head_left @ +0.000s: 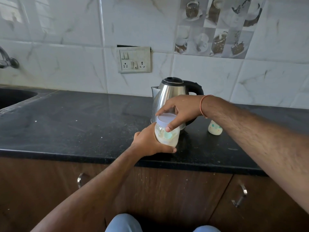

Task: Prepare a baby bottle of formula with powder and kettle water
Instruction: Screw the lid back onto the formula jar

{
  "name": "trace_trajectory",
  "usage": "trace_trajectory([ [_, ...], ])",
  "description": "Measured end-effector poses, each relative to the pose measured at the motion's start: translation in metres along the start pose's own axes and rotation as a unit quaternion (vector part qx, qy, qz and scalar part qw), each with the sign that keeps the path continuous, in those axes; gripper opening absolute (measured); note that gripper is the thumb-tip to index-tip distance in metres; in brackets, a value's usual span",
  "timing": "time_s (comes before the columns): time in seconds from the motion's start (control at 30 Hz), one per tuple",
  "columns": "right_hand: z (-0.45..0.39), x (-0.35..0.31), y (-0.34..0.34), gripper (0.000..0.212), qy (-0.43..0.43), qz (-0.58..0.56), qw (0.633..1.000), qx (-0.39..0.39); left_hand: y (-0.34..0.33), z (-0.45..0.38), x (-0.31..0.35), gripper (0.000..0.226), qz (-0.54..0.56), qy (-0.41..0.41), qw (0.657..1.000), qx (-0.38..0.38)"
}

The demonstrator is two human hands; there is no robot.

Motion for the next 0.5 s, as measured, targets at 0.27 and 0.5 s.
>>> trace_trajectory([
  [0.27,-0.001,0.002,-0.005,0.088,-0.063,0.047,0.997,0.007,0.002,0.003,-0.001,0.102,0.007,0.012,1.0,0.007],
  [0.5,0.012,0.004,-0.001,0.07,-0.04,-0.02,0.999,0.014,0.003,0.005,0.002,0.1,0.006,0.008,1.0,0.01],
])
Point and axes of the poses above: each hand's wrist, its own z-axis away from the middle knuckle, its own y-axis out of the back of the hand, x = y × z, the point moved 8 cm from there along -z, towards the middle knuckle, and after that the axes turned 5 degrees about -x, right-handed, at the moved point
